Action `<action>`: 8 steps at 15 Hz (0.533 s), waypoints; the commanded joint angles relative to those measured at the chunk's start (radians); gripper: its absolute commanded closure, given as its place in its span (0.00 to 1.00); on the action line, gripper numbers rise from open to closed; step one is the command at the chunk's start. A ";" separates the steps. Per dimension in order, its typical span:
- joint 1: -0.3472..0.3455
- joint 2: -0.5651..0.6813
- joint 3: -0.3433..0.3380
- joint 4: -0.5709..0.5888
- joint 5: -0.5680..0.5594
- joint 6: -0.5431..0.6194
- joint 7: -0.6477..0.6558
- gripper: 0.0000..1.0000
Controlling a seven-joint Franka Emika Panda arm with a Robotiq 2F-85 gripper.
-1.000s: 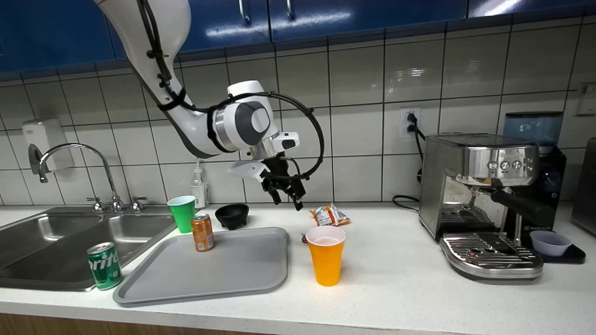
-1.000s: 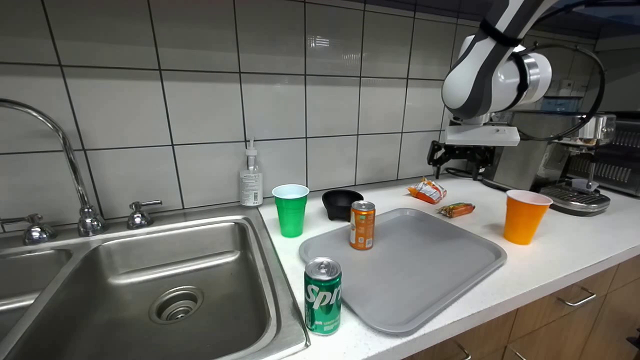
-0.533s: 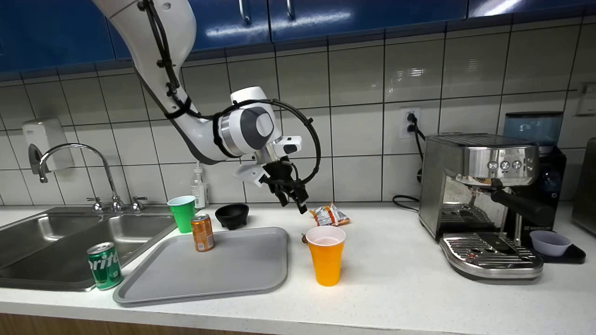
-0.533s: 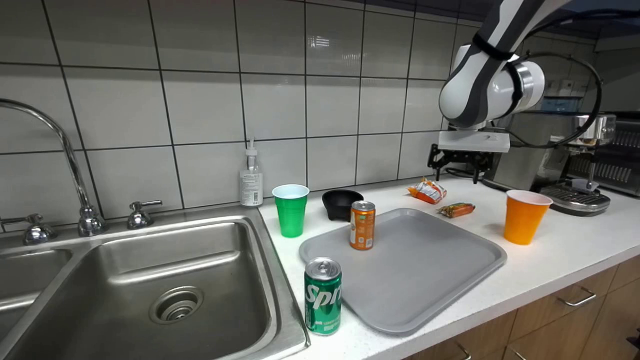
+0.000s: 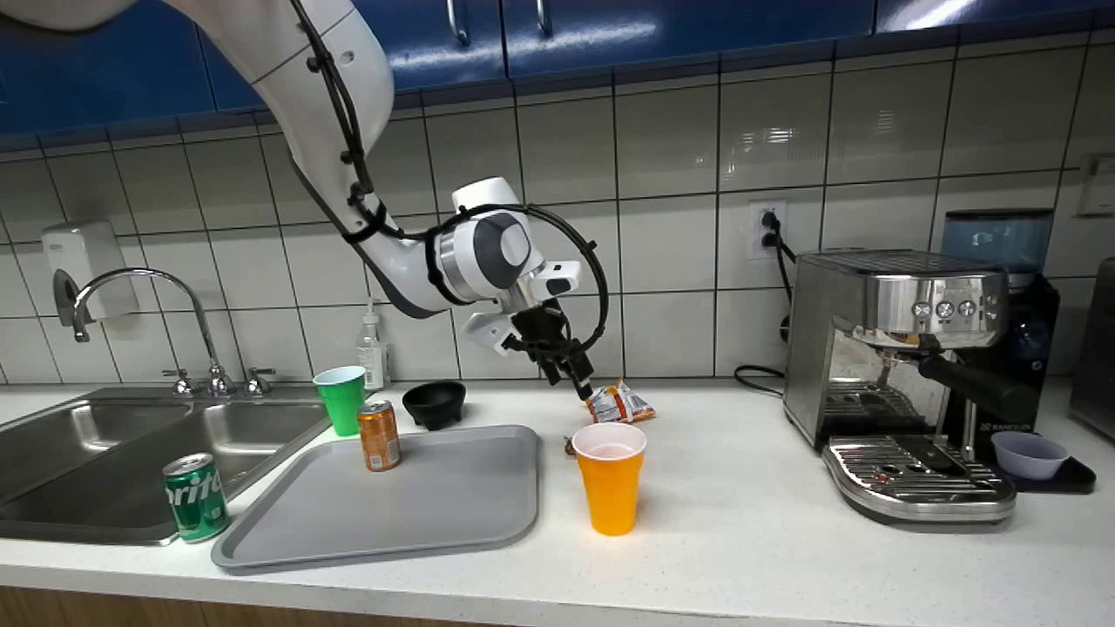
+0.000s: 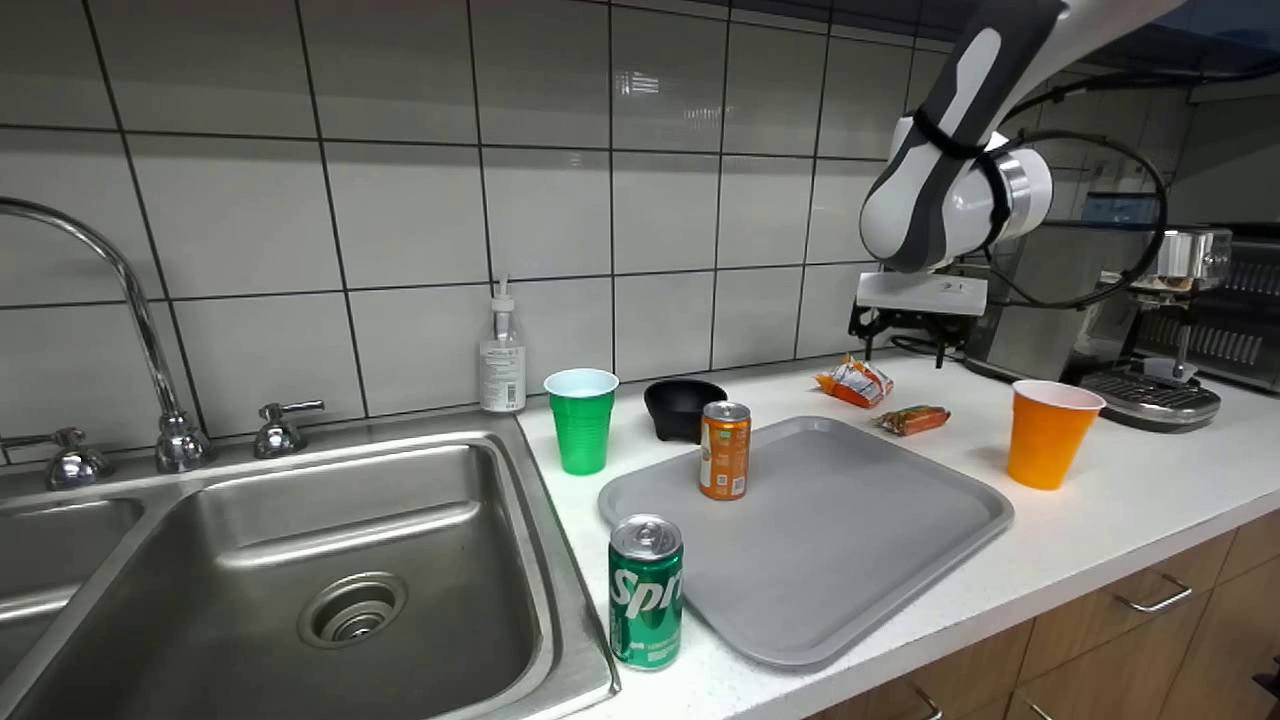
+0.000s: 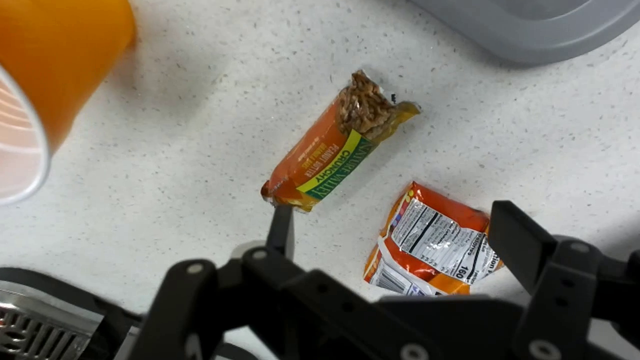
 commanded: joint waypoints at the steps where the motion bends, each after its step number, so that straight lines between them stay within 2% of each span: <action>1: -0.011 0.082 -0.003 0.114 0.030 -0.049 0.034 0.00; 8: -0.018 0.183 -0.019 0.225 0.062 -0.103 0.068 0.00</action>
